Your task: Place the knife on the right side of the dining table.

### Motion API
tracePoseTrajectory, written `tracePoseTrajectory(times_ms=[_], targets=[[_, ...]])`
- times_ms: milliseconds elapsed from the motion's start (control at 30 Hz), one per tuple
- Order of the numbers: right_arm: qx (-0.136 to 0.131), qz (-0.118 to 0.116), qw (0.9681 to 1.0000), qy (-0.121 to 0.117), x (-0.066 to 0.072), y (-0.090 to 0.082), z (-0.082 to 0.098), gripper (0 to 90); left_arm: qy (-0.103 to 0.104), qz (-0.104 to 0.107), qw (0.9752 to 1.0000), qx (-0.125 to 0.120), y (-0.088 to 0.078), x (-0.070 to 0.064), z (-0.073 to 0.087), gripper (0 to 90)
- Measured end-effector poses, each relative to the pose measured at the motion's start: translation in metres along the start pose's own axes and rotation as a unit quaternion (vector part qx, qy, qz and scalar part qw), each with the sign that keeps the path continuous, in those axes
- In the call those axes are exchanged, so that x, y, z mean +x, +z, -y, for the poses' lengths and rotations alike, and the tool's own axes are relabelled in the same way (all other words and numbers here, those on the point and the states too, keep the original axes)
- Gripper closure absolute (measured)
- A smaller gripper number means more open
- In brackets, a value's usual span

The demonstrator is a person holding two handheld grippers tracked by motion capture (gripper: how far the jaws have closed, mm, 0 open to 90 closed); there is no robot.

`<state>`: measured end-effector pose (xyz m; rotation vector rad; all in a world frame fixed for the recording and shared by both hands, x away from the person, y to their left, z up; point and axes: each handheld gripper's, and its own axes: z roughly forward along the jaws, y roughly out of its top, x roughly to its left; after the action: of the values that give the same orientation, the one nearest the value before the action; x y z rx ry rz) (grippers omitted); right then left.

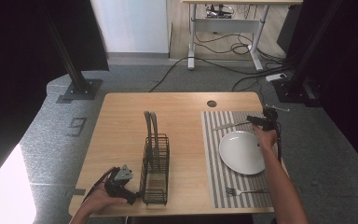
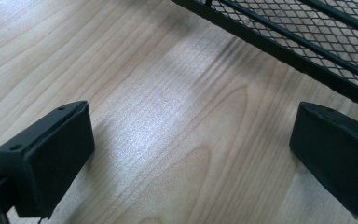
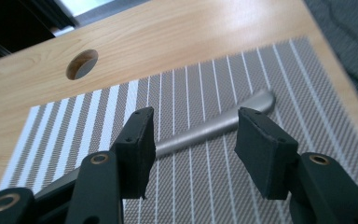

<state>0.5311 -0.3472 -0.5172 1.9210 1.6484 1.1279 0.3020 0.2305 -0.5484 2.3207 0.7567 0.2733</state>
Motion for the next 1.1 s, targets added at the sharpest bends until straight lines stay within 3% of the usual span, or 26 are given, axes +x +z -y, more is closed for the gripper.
tracePoseTrajectory(times_ms=[33, 67, 333, 367, 400, 433, 467, 600, 833, 1000, 1100], targets=[[0.0, 0.0, 1.0, 0.0, 0.0, 0.0, 0.0, 46.8, 0.0, 0.0, 1.0, 0.0, 0.0, 0.0, 0.0, 0.0], [-0.001, 0.0, 0.9997, -0.024, 0.004, 0.001, -0.007, 45.7, 0.0, 0.0, 1.0, 0.0, 0.0, 0.0, 0.0, 0.0], [0.022, -0.014, 0.9978, -0.061, 0.016, 0.022, -0.015, 46.1, 0.0, 0.0, 1.0, 0.0, 0.0, 0.0, 0.0, 0.0], [0.045, -0.008, 0.9967, -0.067, 0.019, 0.032, -0.012, 45.6, 0.0, 0.0, 1.0, 0.0, 0.0, 0.0, 0.0, 0.0], [0.045, -0.008, 0.9967, -0.067, 0.019, 0.032, -0.012, 45.6, 0.0, 0.0, 1.0, 0.0, 0.0, 0.0, 0.0, 0.0], [0.063, -0.002, 0.9956, -0.069, 0.021, 0.038, -0.011, 45.5, 0.0, 0.0, 1.0, 0.0, 0.0, 0.0, 0.0, 0.0], [0.07, 0.014, 0.9937, -0.087, 0.024, 0.046, -0.008, 45.6, 0.0, 0.0, 1.0, 0.0, 0.0, 0.0, 0.0, 0.0], [0.069, 0.028, 0.9916, -0.106, 0.029, 0.052, -0.004, 46.5, 0.0, 0.0, 1.0, 0.0, 0.0, 0.0, 0.0, 0.0], [0.078, 0.042, 0.9912, -0.099, 0.025, 0.051, -0.003, 46.0, 0.0, 0.0, 1.0, 0.0, 0.0, 0.0, 0.0, 0.0], [0.074, 0.035, 0.9937, -0.077, 0.021, 0.049, -0.004, 45.1, -0.001, -0.001, 1.0, 0.0, 0.0, 0.0, 0.0, 0.0], [0.073, 0.034, 0.9938, -0.076, 0.021, 0.05, -0.004, 45.1, -0.001, -0.001, 1.0, 0.0, 0.0, 0.0, 0.0, 0.0]])
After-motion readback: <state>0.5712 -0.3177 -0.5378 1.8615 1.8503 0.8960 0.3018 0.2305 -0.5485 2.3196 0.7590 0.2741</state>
